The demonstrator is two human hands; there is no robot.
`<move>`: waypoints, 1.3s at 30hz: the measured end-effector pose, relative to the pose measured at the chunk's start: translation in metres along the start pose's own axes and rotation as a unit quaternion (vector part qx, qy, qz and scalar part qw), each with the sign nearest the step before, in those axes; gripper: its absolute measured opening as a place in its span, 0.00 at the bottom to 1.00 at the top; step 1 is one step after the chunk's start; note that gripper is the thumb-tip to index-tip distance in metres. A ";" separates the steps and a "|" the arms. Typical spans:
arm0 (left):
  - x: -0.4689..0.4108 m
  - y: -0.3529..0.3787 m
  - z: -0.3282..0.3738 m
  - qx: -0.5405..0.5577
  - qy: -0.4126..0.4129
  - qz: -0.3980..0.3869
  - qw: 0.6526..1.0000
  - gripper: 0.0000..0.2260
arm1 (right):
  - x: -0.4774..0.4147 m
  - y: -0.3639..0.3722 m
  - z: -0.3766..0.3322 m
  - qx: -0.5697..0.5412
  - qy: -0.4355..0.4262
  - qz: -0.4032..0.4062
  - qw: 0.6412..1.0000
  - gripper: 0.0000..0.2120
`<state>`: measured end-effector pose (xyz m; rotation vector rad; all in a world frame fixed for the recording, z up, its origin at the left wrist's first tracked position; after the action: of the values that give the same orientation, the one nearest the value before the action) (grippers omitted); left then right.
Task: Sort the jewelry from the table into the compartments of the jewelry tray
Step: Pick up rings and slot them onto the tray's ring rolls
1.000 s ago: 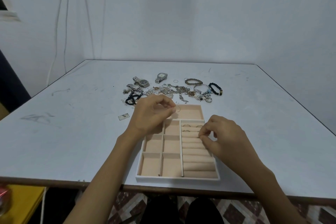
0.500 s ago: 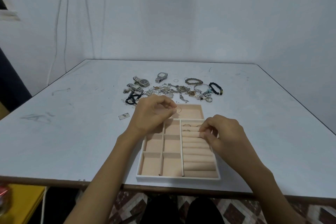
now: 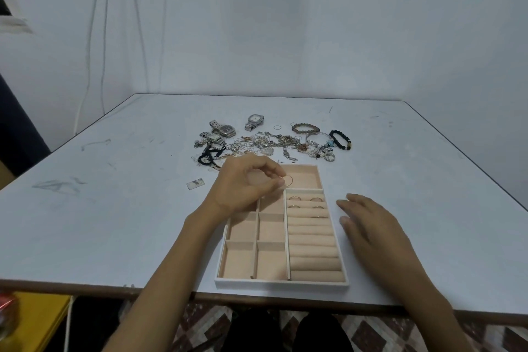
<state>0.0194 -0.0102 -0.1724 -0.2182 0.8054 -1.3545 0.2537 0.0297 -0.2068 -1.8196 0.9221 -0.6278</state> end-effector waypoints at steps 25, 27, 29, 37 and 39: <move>-0.001 0.022 0.037 -0.224 0.129 -0.201 0.945 0.04 | 0.003 0.009 0.001 0.041 -0.029 -0.012 0.999 0.23; -0.001 0.023 0.038 -0.245 0.126 -0.211 0.938 0.04 | 0.003 0.009 0.001 0.043 -0.028 -0.013 0.999 0.23; -0.002 0.024 0.039 -0.265 0.124 -0.219 0.931 0.05 | 0.002 0.010 0.002 0.047 -0.029 -0.016 0.998 0.23; -0.003 0.028 0.045 -0.314 0.130 -0.235 0.911 0.07 | 0.002 0.010 0.002 0.050 -0.026 -0.024 0.998 0.32; -0.002 0.028 0.046 -0.318 0.132 -0.237 0.909 0.07 | 0.001 0.011 0.003 0.056 -0.022 -0.027 0.998 0.33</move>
<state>0.0704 -0.0150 -0.1546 -0.7971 1.4855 -1.5505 0.2529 0.0272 -0.2178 -1.7569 0.7952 -0.6571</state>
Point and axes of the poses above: each hand's wrist, its own x-axis away from the middle knuckle, its own y-axis out of the palm, z = x × y, the point moved 5 cm from there along -x, towards the middle knuckle, and after that the axes turned 12 degrees about -z, right-handed, at the moved point
